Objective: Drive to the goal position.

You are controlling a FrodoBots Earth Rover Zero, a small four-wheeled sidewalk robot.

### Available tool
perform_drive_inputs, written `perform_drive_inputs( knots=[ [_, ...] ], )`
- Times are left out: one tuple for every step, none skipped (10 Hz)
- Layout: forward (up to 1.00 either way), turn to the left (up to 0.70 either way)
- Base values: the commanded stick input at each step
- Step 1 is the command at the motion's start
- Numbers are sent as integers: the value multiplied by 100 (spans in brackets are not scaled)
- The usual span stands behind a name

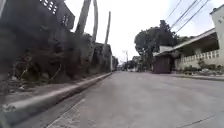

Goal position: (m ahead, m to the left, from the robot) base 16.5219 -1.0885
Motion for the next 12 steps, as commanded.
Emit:
perform_drive_inputs(
  knots=[
    [85, -34],
    [85, -34],
    [85, -6],
    [85, 0],
    [85, 0],
    [85, 0],
    [85, 0],
    [85, 0],
    [85, 0],
    [85, 0],
    [85, 0],
    [85, 0]
  ],
)
